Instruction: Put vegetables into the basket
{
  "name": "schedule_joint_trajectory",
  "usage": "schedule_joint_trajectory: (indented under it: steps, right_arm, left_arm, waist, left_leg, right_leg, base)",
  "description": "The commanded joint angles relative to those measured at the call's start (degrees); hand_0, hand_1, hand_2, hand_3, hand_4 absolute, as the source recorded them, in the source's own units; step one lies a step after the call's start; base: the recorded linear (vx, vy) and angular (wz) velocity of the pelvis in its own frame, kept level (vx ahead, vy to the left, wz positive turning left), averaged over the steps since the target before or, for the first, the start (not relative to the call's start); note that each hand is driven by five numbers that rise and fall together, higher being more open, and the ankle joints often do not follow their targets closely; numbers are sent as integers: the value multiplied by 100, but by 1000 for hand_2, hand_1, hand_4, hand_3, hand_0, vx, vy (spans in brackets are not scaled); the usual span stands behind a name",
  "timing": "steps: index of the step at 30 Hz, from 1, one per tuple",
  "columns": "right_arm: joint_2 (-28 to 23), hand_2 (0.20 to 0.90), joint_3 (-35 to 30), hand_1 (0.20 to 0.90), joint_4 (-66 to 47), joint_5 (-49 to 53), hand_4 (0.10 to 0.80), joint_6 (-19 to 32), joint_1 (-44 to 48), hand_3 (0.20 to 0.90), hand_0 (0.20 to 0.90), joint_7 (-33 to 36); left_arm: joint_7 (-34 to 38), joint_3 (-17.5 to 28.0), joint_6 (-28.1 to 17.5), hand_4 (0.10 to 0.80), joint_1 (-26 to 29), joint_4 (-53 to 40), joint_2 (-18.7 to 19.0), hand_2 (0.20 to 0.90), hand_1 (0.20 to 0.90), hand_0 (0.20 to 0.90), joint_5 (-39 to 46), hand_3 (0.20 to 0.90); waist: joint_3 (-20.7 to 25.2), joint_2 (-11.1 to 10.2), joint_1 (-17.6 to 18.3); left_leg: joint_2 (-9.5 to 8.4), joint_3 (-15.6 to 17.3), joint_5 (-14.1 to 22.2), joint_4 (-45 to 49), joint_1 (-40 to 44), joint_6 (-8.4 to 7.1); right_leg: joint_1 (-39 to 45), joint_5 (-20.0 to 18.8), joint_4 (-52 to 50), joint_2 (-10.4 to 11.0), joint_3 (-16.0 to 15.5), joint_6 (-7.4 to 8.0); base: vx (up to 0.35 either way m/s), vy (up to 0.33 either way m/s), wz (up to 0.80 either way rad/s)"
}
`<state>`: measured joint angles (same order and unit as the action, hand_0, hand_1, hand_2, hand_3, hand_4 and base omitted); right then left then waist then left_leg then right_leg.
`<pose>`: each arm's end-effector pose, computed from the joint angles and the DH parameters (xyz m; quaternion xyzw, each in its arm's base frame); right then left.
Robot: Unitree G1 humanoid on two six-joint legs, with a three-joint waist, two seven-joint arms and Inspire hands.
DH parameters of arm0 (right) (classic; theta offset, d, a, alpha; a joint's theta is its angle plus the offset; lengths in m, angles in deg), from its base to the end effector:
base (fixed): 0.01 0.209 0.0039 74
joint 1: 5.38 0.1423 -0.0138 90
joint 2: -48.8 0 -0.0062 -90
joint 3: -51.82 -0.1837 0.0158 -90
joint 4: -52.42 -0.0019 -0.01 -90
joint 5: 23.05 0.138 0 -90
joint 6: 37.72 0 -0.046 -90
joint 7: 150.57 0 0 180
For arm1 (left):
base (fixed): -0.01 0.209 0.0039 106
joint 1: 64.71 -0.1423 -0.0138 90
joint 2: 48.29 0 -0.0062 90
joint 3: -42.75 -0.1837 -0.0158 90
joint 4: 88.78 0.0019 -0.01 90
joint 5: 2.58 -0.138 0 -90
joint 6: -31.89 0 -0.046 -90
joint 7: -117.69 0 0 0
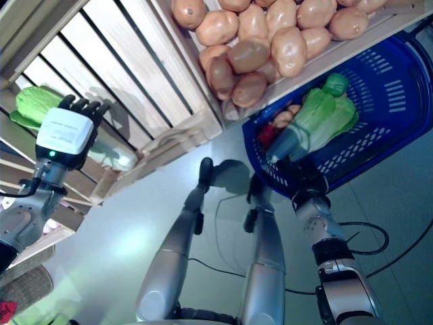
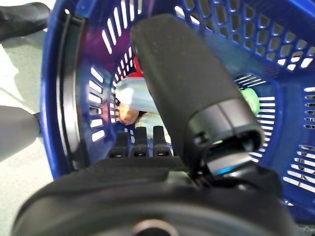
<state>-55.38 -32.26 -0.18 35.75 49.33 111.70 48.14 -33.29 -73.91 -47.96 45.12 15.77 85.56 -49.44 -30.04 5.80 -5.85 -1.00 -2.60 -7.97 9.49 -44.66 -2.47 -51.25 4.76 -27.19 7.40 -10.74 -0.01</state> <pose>0.2830 -0.2562 0.0672 0.2219 0.1248 -0.2254 0.9404 0.2478 0.2961 0.1200 0.8187 -0.1434 0.1080 0.5455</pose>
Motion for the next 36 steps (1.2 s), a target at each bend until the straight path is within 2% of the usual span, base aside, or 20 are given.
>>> schedule_joint_trajectory:
  steps: [1,11,15,19,26,30,33,36]
  right_arm:
    - [-526,900,24,900,-392,-29,800,37,-406,900,900,51]
    - [-638,900,69,900,-479,-44,800,-166,-212,900,900,154]
    - [-660,900,43,900,-512,-71,800,-133,-277,900,900,107]
    - [-678,900,38,900,-515,-96,800,-148,-274,900,900,62]
    - [-685,900,58,900,-394,-77,800,-179,-171,900,900,23]
    - [-680,900,59,900,-391,-96,800,-211,-142,900,900,22]
    - [-664,900,92,900,-360,-71,800,-168,-139,900,900,-5]
    - [-652,900,134,900,-306,-47,800,-160,-74,900,900,-20]
  left_arm:
    - [333,302,214,800,-284,157,62,900,900,900,113,900]
    - [78,28,285,800,-245,375,-193,900,900,900,293,900]
    - [-467,-133,290,800,-286,449,-245,900,900,900,540,900]
    - [-1023,-288,529,800,-353,364,-308,900,900,900,708,900]
    - [-1270,-425,695,800,-275,379,-340,900,900,900,859,900]
    - [-1163,-432,710,800,-239,408,-346,900,900,900,875,900]
    - [-740,-444,918,800,-185,510,-346,900,900,900,738,900]
    - [-258,-428,899,800,-76,714,-372,900,900,900,617,900]
  waist:
    - [25,240,124]
    - [25,263,145]
    - [25,280,168]
    - [25,289,172]
    - [25,271,161]
    - [25,253,160]
    - [25,225,163]
    - [25,183,172]
  left_leg:
    - [-230,287,-7,445,-282,123]
    - [-217,320,-68,339,-273,104]
    - [-224,329,-87,297,-254,119]
    - [-225,337,-96,274,-245,126]
    - [-211,328,-118,228,-233,129]
    - [-201,332,-130,201,-228,124]
    - [-194,334,-137,177,-215,121]
    - [-188,332,-145,166,-217,109]
  right_leg:
    - [399,-954,949,-68,6,282]
    - [422,-987,1073,-59,5,294]
    - [425,-1018,1104,-70,0,296]
    - [456,-1035,1149,-71,-19,304]
    - [488,-1064,1192,-82,-47,308]
    - [500,-1071,1215,-94,-57,307]
    - [516,-1078,1233,-102,-75,306]
    - [514,-1083,1241,-116,-76,303]
  base:
    - [-25,29,-6]
    - [-7,10,-1]
    - [0,0,0]
    - [0,0,0]
    - [0,0,0]
    - [0,0,0]
    - [0,0,0]
    - [0,0,0]
